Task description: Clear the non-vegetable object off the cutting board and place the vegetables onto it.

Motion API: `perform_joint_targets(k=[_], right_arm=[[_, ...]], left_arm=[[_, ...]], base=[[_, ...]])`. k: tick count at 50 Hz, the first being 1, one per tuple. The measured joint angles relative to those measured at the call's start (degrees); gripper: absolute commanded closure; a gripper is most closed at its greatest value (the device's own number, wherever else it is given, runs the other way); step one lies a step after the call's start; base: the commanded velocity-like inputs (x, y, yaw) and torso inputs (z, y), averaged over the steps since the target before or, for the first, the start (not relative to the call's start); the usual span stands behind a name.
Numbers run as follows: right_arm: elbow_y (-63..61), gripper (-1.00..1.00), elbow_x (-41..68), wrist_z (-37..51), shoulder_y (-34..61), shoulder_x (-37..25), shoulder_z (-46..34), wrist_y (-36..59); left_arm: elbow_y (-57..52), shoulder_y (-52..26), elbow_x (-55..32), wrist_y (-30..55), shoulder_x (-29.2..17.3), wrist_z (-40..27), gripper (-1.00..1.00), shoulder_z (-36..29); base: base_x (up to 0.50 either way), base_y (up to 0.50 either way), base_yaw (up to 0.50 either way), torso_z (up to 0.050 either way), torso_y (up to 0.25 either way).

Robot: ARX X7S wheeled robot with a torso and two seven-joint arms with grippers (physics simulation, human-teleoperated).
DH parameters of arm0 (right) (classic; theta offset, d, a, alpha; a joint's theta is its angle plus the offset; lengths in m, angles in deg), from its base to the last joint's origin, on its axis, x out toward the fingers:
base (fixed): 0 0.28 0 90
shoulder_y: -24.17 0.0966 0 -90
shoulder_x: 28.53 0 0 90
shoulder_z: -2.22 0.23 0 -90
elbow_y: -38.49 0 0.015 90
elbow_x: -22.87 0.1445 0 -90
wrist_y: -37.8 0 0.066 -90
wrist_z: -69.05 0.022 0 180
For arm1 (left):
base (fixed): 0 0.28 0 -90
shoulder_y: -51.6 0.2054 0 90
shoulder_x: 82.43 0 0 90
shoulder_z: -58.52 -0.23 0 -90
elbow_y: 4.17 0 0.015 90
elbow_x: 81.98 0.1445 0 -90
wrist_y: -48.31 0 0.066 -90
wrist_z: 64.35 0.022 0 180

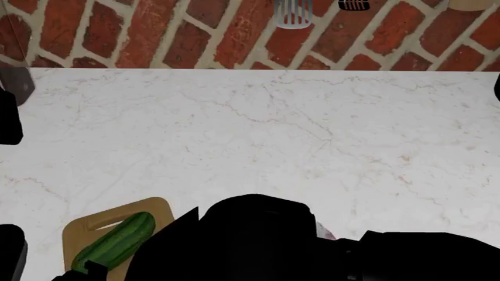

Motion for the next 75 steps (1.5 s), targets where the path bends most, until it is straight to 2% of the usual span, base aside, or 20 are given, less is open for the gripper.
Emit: perform_joint_targets(k=[16, 17, 33, 52, 68, 75], right_arm=[[0.3, -1.0, -0.5, -0.1, -1.0, -0.5, -0.8, -0.6], [0.4, 1.0, -0.6, -0.1, -1.0, -0.5, -0.9, -0.7], [0.4, 1.0, 1.5, 1.4, -0.2, -0.5, -0.5, -0.3], [-1.9, 1.0, 16.3, 10.8, 8.3, -0.8, 4.7, 2.7], [-2.9, 1.0, 24.1, 16.4, 13.2, -6.0, 6.2, 4.7], [-2.7, 1.0, 24.8, 17.4, 14.0, -10.7, 6.8, 5.5]], left_arm=[[0.1, -0.1, -0.2, 0.1, -0.1, -0.2, -1.0, -0.1], [0.1, -0.1, -0.3, 0.1, -0.1, -0.2, -1.0, -0.1], [0.1, -0.1, -0.3, -0.1, -0.1, -0.4, -1.0, -0.2], [-0.1, 0.7, 1.5, -2.8, -0.3, 0.3, -1.0, -0.4], [-0.2, 1.1, 2.3, -4.7, -0.5, 1.6, -1.0, -0.6], [-0.1, 1.2, 2.5, -5.1, -0.6, 2.0, -1.0, -0.8]], base=[[0.0, 0.0, 0.0, 0.0, 0.0], [0.0, 0.0, 0.0, 0.0, 0.0], [0.0, 0.0, 0.0, 0.0, 0.0], [0.0, 0.0, 0.0, 0.0, 0.0], [0.0, 0.0, 0.0, 0.0, 0.0], [0.0, 0.0, 0.0, 0.0, 0.0]])
